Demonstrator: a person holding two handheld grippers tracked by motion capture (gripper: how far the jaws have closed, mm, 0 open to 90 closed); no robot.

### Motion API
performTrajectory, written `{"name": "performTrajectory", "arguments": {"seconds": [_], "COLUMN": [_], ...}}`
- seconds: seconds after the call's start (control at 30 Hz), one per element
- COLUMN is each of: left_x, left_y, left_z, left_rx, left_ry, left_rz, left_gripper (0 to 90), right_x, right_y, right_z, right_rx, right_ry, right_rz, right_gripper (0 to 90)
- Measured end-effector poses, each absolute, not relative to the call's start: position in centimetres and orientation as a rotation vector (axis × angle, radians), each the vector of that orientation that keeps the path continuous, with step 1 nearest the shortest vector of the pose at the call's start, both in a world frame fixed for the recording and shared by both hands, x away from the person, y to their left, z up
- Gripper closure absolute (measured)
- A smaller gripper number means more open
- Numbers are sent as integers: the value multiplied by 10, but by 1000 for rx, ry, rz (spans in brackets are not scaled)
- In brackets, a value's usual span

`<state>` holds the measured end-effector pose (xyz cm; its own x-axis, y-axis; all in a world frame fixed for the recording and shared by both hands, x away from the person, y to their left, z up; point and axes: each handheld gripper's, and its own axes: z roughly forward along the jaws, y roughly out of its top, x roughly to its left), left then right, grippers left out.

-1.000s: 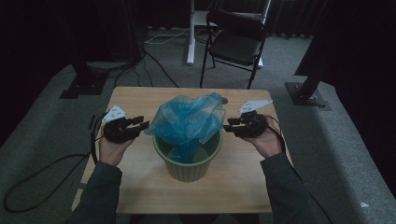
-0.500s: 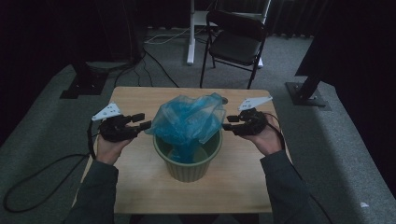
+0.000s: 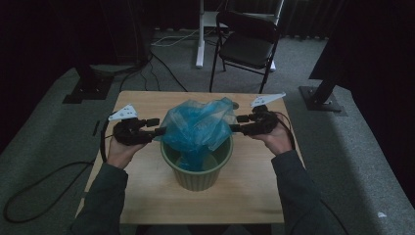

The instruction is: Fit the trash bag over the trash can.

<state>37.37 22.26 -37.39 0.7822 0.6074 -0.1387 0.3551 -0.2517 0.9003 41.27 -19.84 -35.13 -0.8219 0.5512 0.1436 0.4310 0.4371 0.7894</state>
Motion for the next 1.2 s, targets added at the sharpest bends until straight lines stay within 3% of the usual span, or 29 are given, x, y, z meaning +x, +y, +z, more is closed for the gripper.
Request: {"name": "performTrajectory", "arguments": {"seconds": [0.1, 0.17, 0.2, 0.23, 0.37, 1.2], "left_x": [375, 375, 373, 372, 365, 316], "left_y": [218, 218, 216, 216, 218, 238], "left_z": [-374, -374, -375, -375, -374, -394], "left_rx": [1898, 1898, 1914, 1920, 1918, 1959], "left_ry": [736, 736, 732, 732, 718, 708], "left_rz": [297, 297, 311, 321, 341, 327], "left_gripper": [620, 664, 664, 770, 887, 897], "right_x": [416, 415, 415, 413, 406, 349], "right_y": [-197, -196, -196, -195, -197, -202], "right_z": [-352, -352, -352, -352, -351, -366], "right_rx": [851, 838, 838, 811, 776, 595], "right_ry": [2574, 2571, 2571, 2568, 2572, 2702], "right_rz": [1377, 1379, 1379, 1373, 1366, 1273], "right_gripper": [584, 584, 632, 762, 867, 890]}}
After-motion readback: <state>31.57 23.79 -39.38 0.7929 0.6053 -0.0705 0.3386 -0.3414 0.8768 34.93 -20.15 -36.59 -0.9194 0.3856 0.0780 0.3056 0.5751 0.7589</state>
